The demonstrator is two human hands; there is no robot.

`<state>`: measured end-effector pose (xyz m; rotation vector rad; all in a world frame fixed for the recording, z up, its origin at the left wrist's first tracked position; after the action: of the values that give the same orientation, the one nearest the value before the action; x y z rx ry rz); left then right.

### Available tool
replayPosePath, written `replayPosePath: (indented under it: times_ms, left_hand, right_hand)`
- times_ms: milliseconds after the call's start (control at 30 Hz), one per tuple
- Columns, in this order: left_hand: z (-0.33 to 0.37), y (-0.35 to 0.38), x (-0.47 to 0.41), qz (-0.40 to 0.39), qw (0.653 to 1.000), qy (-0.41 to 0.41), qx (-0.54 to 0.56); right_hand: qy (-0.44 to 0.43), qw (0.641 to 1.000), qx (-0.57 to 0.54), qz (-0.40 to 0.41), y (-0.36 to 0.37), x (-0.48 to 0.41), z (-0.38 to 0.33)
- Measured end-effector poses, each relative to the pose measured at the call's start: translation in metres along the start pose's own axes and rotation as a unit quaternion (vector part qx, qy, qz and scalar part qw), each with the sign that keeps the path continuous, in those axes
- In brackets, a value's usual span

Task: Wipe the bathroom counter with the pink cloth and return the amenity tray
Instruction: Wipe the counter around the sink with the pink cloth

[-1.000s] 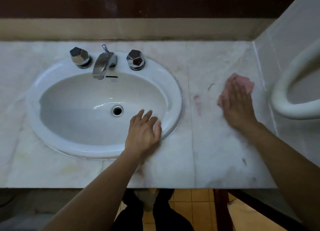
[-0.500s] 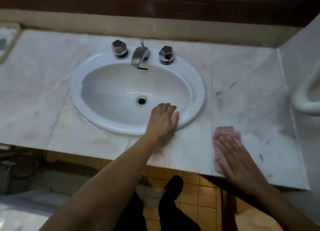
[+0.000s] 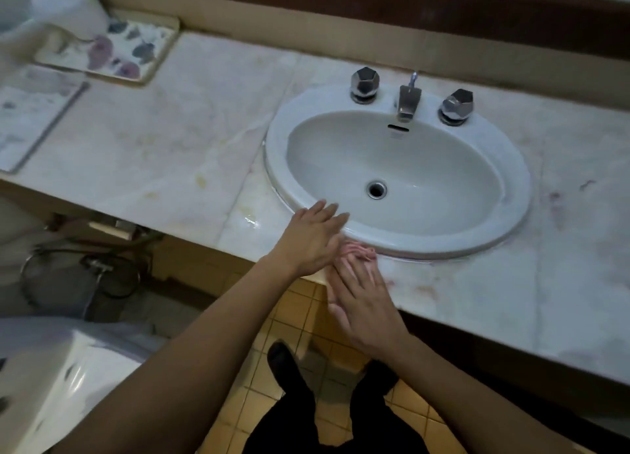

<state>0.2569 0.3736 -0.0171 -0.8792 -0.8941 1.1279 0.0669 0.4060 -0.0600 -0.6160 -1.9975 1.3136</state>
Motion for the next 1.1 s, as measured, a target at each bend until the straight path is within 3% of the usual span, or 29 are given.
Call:
replayPosePath:
  times_ms: [67, 167, 267, 400, 533, 800, 867, 1000, 1100]
  left_hand:
    - [-0.015, -0.015, 0.024, 0.061, 0.996, -0.015, 0.065]
    - [-0.061, -0.032, 0.078, 0.163, 0.977, -0.111, 0.081]
    - [-0.127, -0.033, 0.136, 0.179, 0.959, -0.219, 0.027]
    - [-0.209, -0.03, 0.193, 0.145, 0.934, -0.327, 0.006]
    - [-0.24, -0.014, 0.218, 0.067, 0.954, -0.291, -0.016]
    - [-0.244, -0.007, 0.217, 0.062, 0.951, -0.302, -0.019]
    - [-0.245, -0.007, 0.218, 0.055, 0.952, -0.302, -0.019]
    - [-0.247, -0.007, 0.221, 0.063, 0.954, -0.294, -0.012]
    - [-0.248, -0.011, 0.224, 0.062, 0.957, -0.283, -0.004]
  right_hand:
    - [-0.018, 0.999, -0.028, 0.017, -0.001, -0.045, -0.045]
    - [-0.003, 0.998, -0.061, 0.009, 0.0, -0.114, -0.104]
    - [-0.003, 1.0, -0.011, -0.003, 0.008, -0.142, -0.14]
    - [-0.069, 0.997, 0.041, -0.015, 0.01, -0.1, -0.108]
    - [0.007, 0.999, 0.028, -0.017, 0.001, -0.082, -0.078]
    - [0.061, 0.996, 0.021, 0.059, 0.005, -0.191, -0.177]
    - [0.027, 0.998, 0.033, 0.046, 0.007, -0.206, -0.205]
    - [-0.134, 0.99, 0.047, -0.012, 0.015, -0.156, -0.204]
    - [-0.12, 0.992, 0.049, -0.011, 0.004, -0.162, -0.161]
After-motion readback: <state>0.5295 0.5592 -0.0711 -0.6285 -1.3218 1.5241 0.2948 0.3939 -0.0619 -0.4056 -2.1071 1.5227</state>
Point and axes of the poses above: each hand's wrist, its own x-axis away from the middle knuckle, its own y-axis out of the palm, z = x × y, the point moved 2 cm from there along -x, towards the middle knuckle, and after that the axes turned 12 degrees about y, right-handed, at the moved point
